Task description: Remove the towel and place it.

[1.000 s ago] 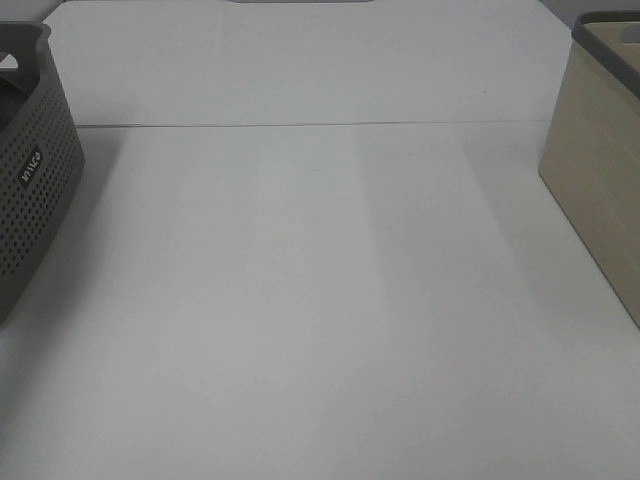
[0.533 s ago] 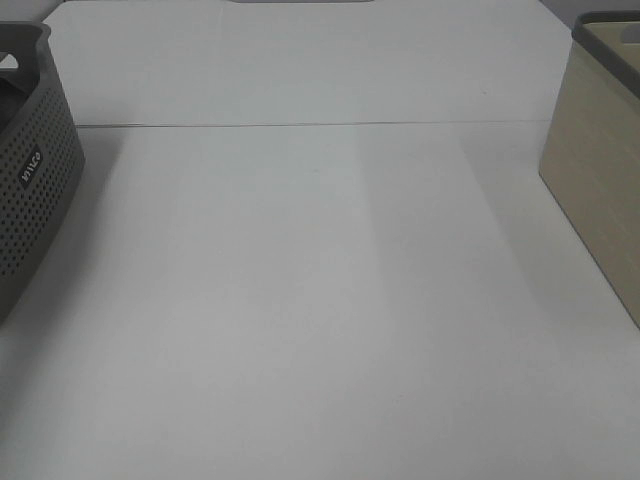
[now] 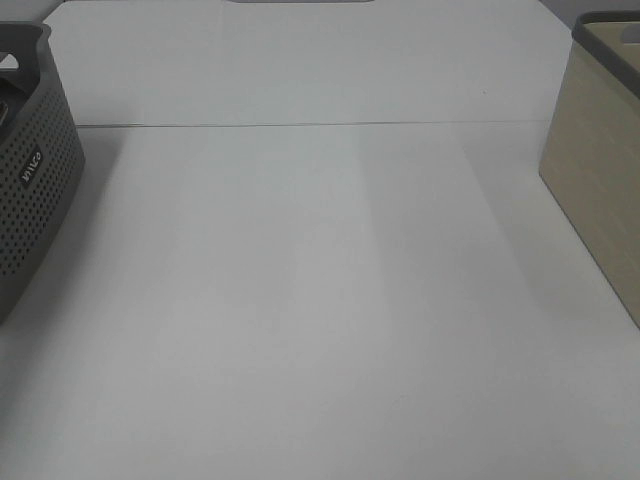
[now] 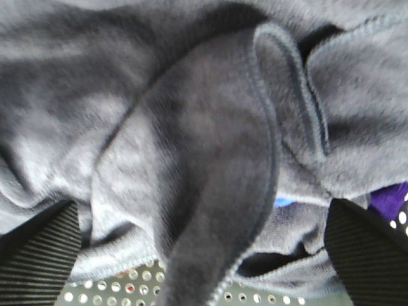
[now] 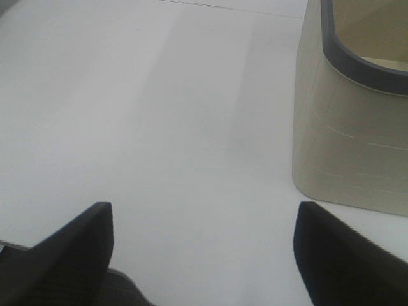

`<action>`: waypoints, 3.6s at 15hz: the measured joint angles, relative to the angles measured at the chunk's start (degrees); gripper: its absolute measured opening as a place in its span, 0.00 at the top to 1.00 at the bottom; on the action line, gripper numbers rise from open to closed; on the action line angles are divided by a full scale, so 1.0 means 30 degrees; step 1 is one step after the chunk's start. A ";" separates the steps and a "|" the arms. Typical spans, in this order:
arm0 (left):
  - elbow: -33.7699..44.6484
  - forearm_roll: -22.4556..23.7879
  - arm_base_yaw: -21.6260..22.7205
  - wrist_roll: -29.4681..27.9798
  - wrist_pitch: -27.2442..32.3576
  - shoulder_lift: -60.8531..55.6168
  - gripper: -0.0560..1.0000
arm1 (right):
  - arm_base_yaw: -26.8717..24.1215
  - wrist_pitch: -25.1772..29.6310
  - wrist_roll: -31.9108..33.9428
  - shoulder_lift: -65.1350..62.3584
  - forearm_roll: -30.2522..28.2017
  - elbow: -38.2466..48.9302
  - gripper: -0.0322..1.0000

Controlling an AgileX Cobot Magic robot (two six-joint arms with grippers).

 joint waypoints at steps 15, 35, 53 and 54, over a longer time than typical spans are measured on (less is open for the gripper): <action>-0.0019 0.0134 0.0000 -0.2349 0.0306 0.0000 0.83 | 0.0000 0.0000 0.0000 0.0000 0.0000 0.0000 0.23; -0.0038 -0.3361 -0.1375 -0.3934 -0.4011 -1.2605 0.95 | 0.0000 0.0000 0.0000 0.0000 0.0000 0.0000 0.23; -0.0974 -0.3323 -1.3827 -0.6589 -0.7773 -1.3942 0.95 | 0.0000 -0.6933 -1.7151 1.2223 1.5852 -0.0439 0.23; -0.0974 -0.3323 -1.4248 -0.6799 -0.7792 -1.3732 0.95 | 0.0000 -0.6952 -2.0512 1.3732 1.8507 -0.0439 0.23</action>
